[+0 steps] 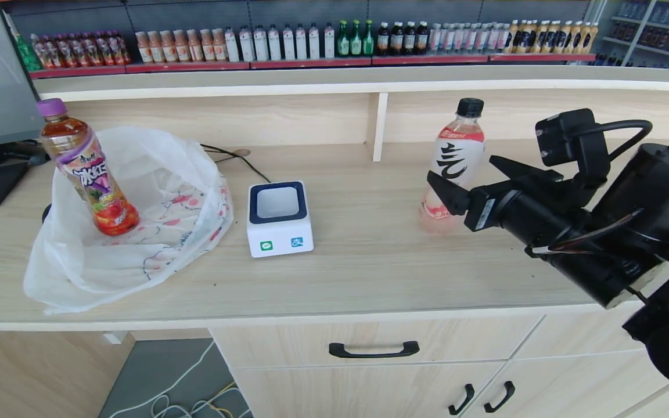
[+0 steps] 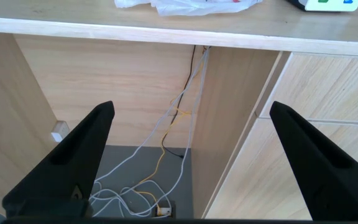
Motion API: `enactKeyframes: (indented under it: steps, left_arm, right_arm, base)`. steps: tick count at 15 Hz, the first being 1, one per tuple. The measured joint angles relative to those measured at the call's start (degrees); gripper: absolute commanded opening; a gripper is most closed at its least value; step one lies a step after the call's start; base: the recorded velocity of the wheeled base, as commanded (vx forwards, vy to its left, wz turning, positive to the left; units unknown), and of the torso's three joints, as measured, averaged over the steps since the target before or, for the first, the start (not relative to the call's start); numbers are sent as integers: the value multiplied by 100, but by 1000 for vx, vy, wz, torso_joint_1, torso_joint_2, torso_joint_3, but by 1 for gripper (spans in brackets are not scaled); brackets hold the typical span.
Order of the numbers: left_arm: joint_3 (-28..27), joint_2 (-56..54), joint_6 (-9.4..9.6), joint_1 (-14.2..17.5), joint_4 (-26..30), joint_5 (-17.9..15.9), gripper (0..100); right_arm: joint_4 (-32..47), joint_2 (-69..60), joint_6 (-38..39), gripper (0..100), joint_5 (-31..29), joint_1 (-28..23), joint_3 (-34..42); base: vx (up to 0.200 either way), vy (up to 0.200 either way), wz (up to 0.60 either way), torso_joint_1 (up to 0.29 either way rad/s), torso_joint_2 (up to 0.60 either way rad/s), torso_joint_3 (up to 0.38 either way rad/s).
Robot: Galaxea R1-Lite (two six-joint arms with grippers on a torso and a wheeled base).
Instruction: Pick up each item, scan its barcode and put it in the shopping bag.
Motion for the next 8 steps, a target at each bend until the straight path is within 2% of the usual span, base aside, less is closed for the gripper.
enactKeyframes:
  steps: [8]
  left_arm:
    - [0,0,0,0,0,-2,100]
  right_arm:
    - [-16,542,-37,100,-32,-51,-312]
  base:
    - [0,0,0,0,0,0]
